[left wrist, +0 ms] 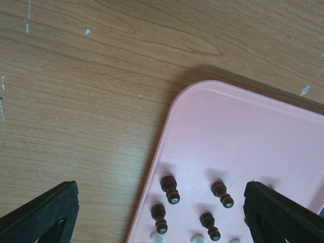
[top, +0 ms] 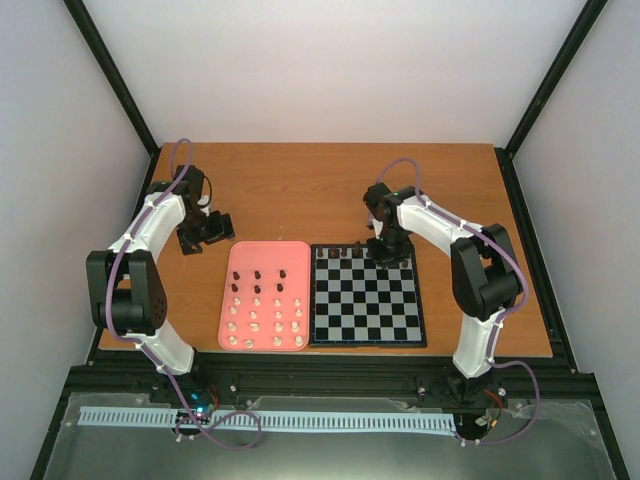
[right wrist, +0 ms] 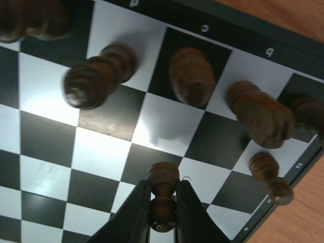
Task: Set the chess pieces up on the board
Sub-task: Place the chess piece on the chessboard.
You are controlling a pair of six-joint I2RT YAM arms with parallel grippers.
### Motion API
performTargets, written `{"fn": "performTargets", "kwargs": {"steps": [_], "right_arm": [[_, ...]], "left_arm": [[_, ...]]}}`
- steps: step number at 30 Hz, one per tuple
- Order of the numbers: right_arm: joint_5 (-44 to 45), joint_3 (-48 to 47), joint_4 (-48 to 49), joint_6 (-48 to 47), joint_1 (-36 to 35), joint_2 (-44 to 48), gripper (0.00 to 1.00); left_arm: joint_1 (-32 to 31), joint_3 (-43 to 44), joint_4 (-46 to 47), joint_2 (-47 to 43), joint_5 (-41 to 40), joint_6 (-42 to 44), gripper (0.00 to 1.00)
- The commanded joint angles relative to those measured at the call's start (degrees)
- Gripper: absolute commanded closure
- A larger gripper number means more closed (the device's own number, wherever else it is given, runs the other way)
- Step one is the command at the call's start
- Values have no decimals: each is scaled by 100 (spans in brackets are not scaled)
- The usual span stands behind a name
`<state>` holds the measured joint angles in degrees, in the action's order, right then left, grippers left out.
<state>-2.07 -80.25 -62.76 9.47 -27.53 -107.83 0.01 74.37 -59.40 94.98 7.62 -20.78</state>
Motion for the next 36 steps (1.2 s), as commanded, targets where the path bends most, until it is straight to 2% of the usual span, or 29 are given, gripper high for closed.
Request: {"fn": "performTargets", "kwargs": {"steps": [1,13,36], "right_arm": [[241,138,245,-99,239,228,97],[278,164,496,-295,541,20,97],[211,285,644,-376,618,-270,97]], "left_arm": [[2,54,50,-24,21,47,0],[-1,134,0,62,-8,68,0],[6,261,-45,200,-41,72,0]]}}
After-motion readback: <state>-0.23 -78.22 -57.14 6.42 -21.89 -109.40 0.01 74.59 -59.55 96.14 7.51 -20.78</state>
